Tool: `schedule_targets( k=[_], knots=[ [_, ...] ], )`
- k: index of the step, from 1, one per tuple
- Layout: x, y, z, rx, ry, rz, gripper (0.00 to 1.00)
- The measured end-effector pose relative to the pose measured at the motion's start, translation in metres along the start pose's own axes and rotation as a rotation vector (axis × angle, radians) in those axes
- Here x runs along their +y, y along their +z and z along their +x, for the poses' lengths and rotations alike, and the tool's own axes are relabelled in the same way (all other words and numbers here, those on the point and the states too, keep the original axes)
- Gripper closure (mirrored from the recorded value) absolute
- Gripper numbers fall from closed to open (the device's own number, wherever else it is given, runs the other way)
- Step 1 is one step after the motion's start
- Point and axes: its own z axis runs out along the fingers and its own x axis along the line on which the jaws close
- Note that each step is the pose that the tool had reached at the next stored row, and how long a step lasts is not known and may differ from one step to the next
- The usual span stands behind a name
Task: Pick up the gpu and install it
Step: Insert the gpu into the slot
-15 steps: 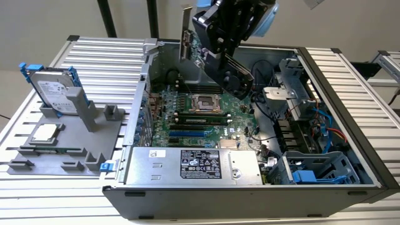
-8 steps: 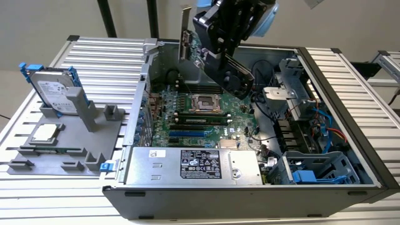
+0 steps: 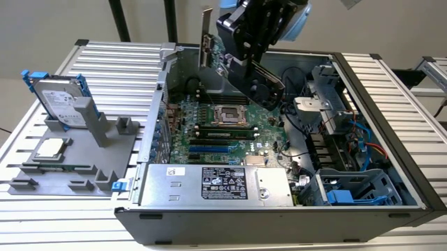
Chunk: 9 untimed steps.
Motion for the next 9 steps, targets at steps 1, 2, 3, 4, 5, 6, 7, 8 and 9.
schedule_targets(
  k=[1,2,3,4,5,6,7,8,9],
  knots=[
    [0.0,0.0,0.0,0.0002,-0.004,0.0001,1.0],
    [0.0,0.0,0.0,0.0005,-0.008,0.0002,1.0],
    [0.0,0.0,0.0,0.0007,-0.013,0.0003,1.0],
    [0.0,0.0,0.0,0.001,-0.019,0.0005,1.0],
    [0.0,0.0,0.0,0.0013,-0.024,0.0007,1.0],
    [0.0,0.0,0.0,0.0017,-0.03,0.0008,1.0],
    [0.0,0.0,0.0,0.002,-0.035,0.001,1.0],
    [0.0,0.0,0.0,0.0023,-0.041,0.0011,1.0],
    [0.0,0.0,0.0,0.0026,-0.047,0.0014,1.0]
  ],
)
